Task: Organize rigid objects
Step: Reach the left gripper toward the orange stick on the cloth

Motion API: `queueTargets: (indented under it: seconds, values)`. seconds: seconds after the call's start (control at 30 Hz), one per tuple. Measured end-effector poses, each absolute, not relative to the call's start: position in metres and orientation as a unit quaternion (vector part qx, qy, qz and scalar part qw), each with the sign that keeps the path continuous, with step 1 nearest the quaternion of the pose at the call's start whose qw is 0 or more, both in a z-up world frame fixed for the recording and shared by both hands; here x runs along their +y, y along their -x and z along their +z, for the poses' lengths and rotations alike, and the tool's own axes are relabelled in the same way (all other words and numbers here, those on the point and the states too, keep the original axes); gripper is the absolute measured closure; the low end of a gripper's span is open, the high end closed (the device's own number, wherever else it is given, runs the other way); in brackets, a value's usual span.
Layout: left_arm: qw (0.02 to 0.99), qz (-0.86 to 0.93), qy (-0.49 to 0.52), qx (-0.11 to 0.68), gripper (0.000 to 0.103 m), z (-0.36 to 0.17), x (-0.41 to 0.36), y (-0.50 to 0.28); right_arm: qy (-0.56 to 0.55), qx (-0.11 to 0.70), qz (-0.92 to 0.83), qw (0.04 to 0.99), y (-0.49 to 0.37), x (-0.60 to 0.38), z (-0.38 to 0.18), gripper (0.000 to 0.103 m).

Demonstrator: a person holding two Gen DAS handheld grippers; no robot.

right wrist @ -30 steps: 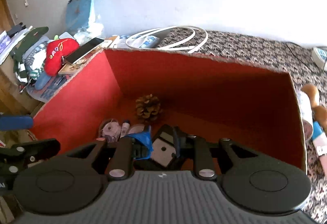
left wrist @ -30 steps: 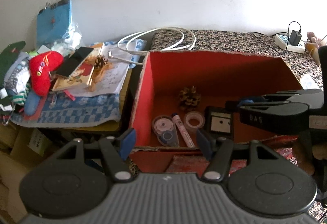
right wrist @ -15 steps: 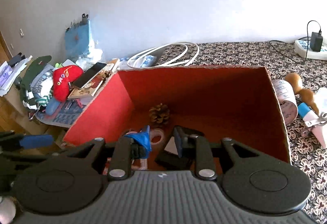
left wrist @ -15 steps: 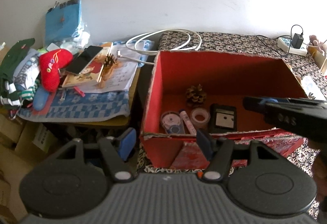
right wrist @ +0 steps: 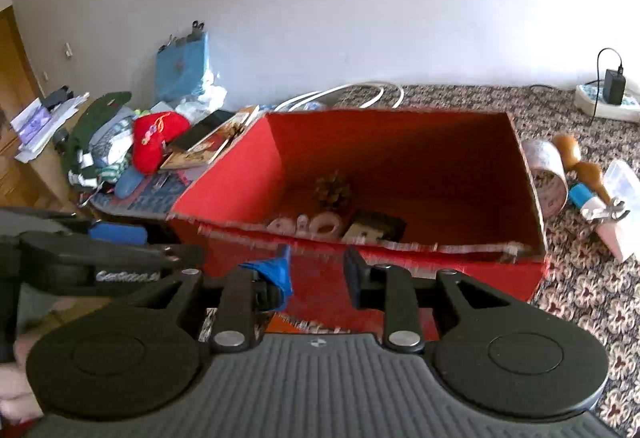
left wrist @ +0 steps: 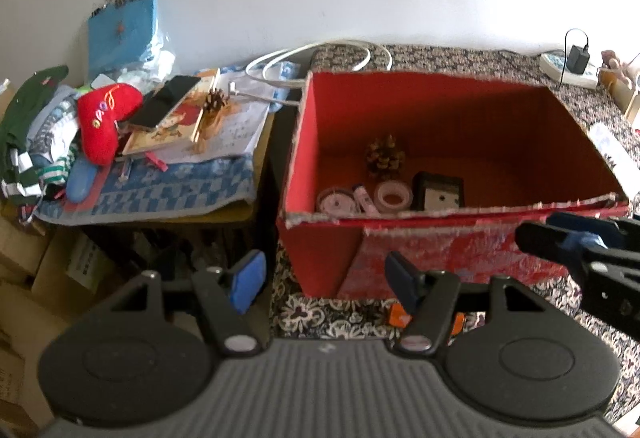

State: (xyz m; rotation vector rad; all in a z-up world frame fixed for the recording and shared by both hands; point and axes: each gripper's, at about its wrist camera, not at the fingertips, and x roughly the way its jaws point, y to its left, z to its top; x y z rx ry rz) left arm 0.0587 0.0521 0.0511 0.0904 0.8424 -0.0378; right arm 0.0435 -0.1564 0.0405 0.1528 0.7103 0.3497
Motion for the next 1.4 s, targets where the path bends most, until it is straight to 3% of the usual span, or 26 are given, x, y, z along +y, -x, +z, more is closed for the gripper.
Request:
queueTargets:
  seconds: [0.77, 1.4]
  values:
    - [0.879, -0.042, -0.058, 0.472, 0.035, -0.005, 0.034, -0.055, -0.135, 0.463, 0.154, 0.862, -0.039, -0.167, -0.018, 0.091]
    - [0.861, -0.079, -0.067, 0.498, 0.035, -0.044, 0.033, -0.055, -0.143, 0.496, 0.152, 0.843, -0.038, -0.180, -0.036, 0.091]
